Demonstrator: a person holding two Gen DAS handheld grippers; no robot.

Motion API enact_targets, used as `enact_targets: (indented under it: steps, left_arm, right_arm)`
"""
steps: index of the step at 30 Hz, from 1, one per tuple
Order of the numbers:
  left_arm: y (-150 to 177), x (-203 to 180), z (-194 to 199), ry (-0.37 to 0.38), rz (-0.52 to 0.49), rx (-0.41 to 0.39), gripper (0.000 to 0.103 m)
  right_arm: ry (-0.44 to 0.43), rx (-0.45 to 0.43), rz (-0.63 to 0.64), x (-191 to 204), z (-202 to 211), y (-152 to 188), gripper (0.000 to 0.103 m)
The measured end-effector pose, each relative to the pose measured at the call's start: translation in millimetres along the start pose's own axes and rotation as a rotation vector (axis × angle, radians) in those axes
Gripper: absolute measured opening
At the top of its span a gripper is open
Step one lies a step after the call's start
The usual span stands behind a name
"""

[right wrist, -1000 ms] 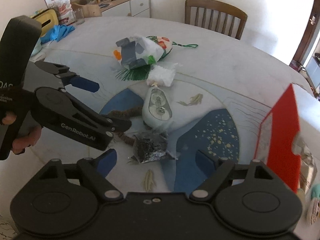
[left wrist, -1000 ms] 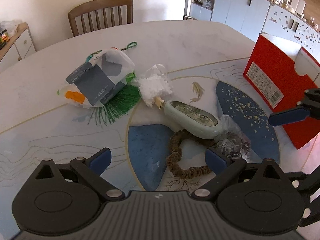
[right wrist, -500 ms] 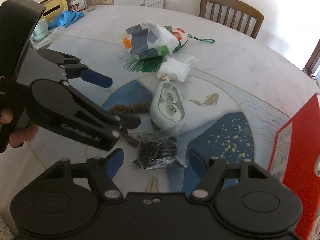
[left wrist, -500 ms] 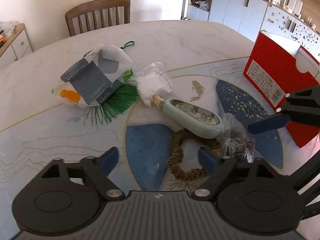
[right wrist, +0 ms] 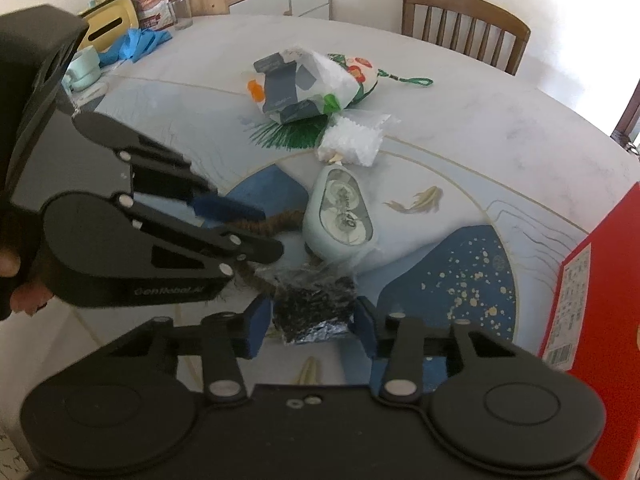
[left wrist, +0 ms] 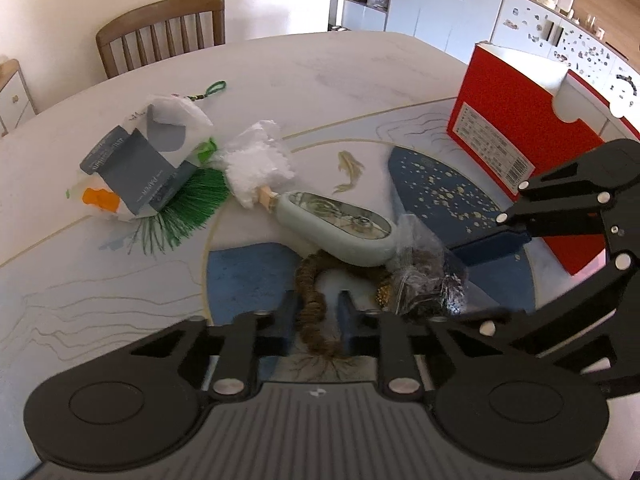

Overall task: Organize objects
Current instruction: 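Grasp the brown bead bracelet with left tool while right tool grasps the black seed bag, then carry the bracelet and black seed bag in both tools into the shoebox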

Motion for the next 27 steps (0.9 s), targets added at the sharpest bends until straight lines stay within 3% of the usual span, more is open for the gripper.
enact_targets:
  steps: [14,27]
  left_arm:
    - [13.7,-17.7,19.9,0.035,0.063,-0.01,0.01]
    - [5.1,-46.4,64.4,0.064,0.1,-0.081,0.01]
  right_arm:
    - [0.008,0.0,-0.101,-3.6,27.3,26.8,0.033]
    - [-0.003,-0.044,-0.159,-15.0,93.2,45.5,0.033]
Point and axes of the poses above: each gripper's, at about its wrist camera, not at the fingertips, and z roughly against the way its jaws point, x to its left, y to its underside, the point moved 2 cm from there along -z, roughly the way its jaws point, and after that the axes turned 9 degrees about y, right-handed, at the moved point
